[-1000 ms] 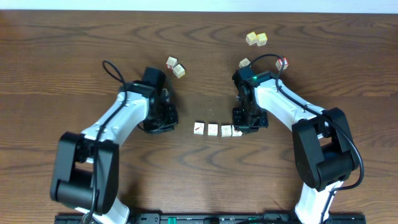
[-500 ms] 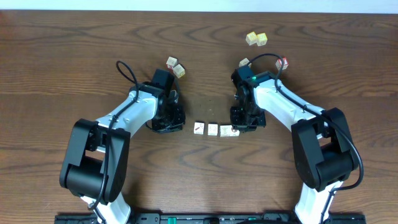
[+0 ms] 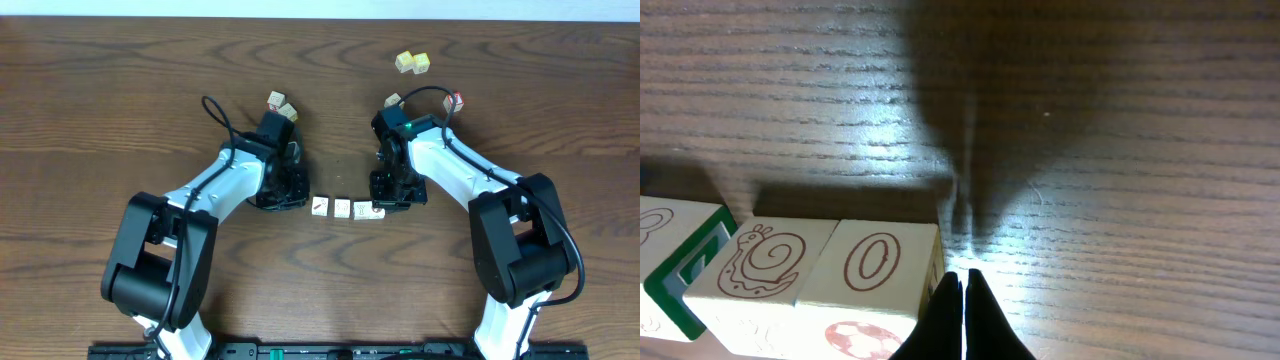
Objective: Lift 4 blocks
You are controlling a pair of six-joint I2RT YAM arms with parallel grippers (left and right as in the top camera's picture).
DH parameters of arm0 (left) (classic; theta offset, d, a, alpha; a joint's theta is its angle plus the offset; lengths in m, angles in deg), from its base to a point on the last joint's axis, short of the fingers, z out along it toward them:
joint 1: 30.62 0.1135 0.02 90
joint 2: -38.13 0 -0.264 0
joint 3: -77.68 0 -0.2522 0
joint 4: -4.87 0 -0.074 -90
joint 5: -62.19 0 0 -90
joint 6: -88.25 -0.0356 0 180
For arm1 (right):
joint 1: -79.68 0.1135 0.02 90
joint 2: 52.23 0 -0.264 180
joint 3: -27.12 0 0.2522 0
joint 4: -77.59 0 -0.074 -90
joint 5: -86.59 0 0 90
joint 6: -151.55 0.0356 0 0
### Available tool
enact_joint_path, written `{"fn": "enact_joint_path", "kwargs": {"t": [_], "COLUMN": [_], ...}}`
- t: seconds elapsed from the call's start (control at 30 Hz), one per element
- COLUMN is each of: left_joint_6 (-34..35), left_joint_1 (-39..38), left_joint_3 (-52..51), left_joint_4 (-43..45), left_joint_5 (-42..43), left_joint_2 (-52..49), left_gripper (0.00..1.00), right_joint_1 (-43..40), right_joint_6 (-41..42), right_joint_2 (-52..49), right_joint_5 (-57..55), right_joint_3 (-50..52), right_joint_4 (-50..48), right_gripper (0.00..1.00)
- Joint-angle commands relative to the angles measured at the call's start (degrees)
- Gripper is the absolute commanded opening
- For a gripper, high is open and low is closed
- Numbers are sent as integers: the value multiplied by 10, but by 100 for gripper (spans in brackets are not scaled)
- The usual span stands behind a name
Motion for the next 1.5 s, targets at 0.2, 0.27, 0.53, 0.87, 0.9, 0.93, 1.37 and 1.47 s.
{"fn": "enact_joint_path", "kwargs": {"t": [0.2, 0.27, 0.53, 0.87, 0.9, 0.93, 1.37, 1.47], "left_joint_6": [3, 4, 5, 6, 6, 6, 5, 6], "left_joint_1": [-13, -15, -35, -35, -35, -35, -66, -67], "left_joint_3": [-3, -3, -3, -3, -3, -3, -3, -3], "left_joint_4": [9, 9, 10, 10, 10, 10, 10, 13], "left_joint_5": [10, 10, 9, 9, 9, 9, 9, 9], "left_joint_2": [-4, -4, -4, -4, -4, -4, -4, -4], "left_gripper": [7, 7, 8, 8, 8, 7, 7, 7], "right_joint_1": [9, 9, 9, 9, 9, 9, 8, 5], "right_joint_6": [5, 5, 5, 5, 5, 5, 5, 5], "right_joint_2": [1, 1, 1, 1, 1, 1, 1, 1], "right_joint_5": [20, 28, 39, 56, 60, 60, 60, 60], "right_joint_3": [4, 4, 4, 4, 4, 4, 4, 4], "right_joint_4": [-10, -12, -23, -38, -40, -40, -38, -35], "right_gripper": [2, 1, 1, 1, 1, 1, 1, 1]}}
